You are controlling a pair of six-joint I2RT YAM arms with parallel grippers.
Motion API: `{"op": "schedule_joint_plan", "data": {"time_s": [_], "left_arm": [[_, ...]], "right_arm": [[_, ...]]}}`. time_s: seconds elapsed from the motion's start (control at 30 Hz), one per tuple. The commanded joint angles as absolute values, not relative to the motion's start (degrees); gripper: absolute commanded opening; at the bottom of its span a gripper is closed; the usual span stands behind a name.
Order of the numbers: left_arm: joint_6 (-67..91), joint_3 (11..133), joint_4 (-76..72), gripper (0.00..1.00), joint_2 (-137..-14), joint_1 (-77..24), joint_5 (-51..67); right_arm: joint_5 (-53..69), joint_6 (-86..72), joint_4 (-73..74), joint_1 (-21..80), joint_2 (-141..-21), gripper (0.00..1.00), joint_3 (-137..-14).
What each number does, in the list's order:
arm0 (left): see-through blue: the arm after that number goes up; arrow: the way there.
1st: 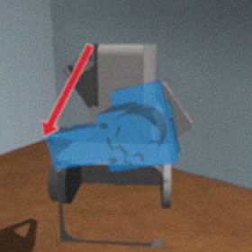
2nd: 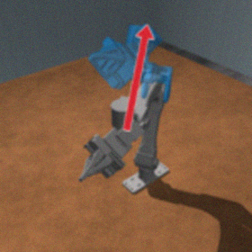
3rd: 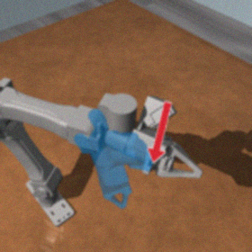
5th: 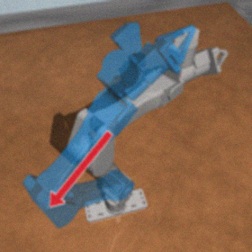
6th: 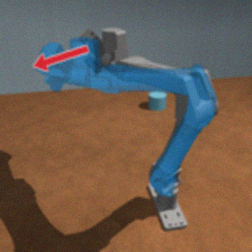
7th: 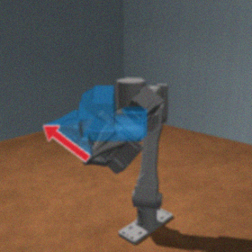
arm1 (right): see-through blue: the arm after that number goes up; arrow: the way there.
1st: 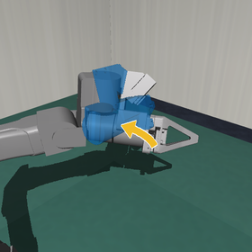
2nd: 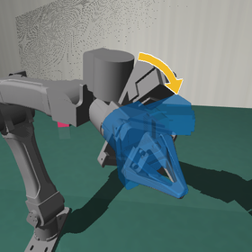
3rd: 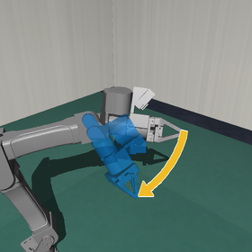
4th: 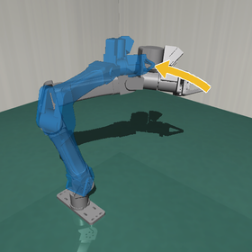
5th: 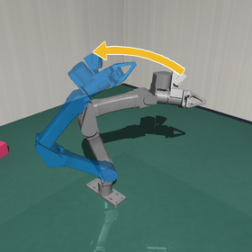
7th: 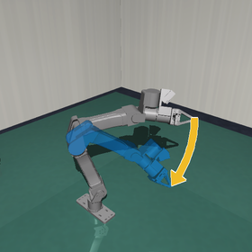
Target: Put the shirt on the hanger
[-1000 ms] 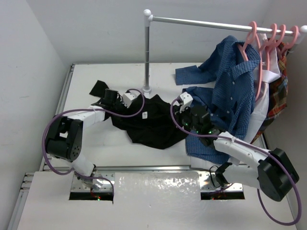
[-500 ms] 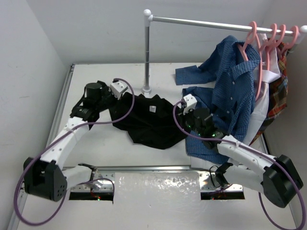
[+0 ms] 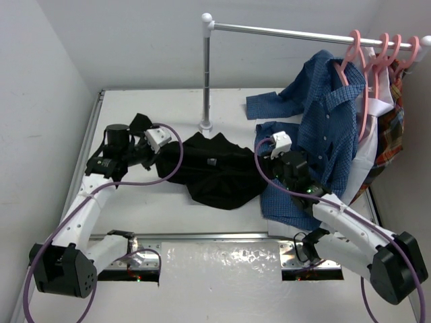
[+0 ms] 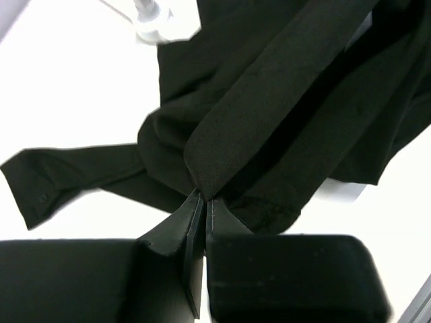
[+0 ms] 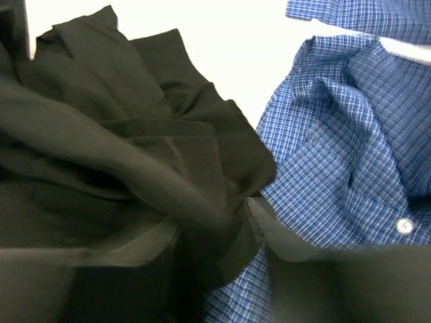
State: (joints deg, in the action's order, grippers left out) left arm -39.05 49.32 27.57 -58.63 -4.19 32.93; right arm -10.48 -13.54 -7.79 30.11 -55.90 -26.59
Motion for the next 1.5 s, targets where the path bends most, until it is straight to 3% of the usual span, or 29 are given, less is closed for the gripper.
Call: {"op": "schedule_joint_plan", "data": {"time_s": [0.0,0.13,0.37,0.53,0.87,0.93,1.0,1.1,1.17,1.23,1.33,1.47], "left_arm": [[-42.02,47.82,26.99,0.00,-58.36,-2.81,34.01],[-39.73,47.37,24.35,0.00,-60.11,-2.99,35.77],[-34.46,47.55,21.62,0.00,-61.43,-3.60,36.03],[-33.05,47.37,21.27,0.00,-61.44,-3.60,36.65],[-34.63,45.97,20.83,0.00,-61.79,-3.51,37.62],[-34.45,45.88,20.74,0.00,-61.79,-3.52,37.62],[-34.19,46.14,20.65,0.00,-61.70,-3.43,37.53],[-33.93,46.32,20.83,0.00,-61.52,-3.52,37.44],[-33.75,46.23,20.83,0.00,-61.52,-3.52,37.53],[-33.75,46.23,20.74,0.00,-61.61,-3.52,37.44],[-33.75,46.14,20.92,0.00,-61.70,-3.52,37.35],[-33.58,45.88,20.74,0.00,-61.70,-3.52,37.18]], "right_arm": [[-8.54,-9.77,-5.27,29.09,-55.98,0.68,-29.79],[-0.18,-4.16,-3.96,31.18,-58.09,0.89,-34.17],[7.61,11.42,-9.74,43.85,-59.93,0.92,-38.05],[11.51,13.00,-14.24,45.26,-73.19,0.85,-43.22],[17.48,15.82,-17.14,42.90,-87.71,0.89,-53.78],[18.63,14.95,-16.44,41.58,-90.86,0.82,-55.28],[20.47,13.89,-14.95,39.74,-92.80,0.64,-56.59],[22.94,13.54,-15.03,38.85,-94.57,0.47,-55.47],[23.64,13.01,-17.30,38.85,-94.13,0.44,-54.32],[23.99,12.83,-18.36,38.85,-93.52,0.46,-53.26],[24.61,13.88,-18.20,38.85,-93.51,0.62,-54.05],[26.89,14.77,-14.69,38.85,-97.54,0.65,-58.87]]}}
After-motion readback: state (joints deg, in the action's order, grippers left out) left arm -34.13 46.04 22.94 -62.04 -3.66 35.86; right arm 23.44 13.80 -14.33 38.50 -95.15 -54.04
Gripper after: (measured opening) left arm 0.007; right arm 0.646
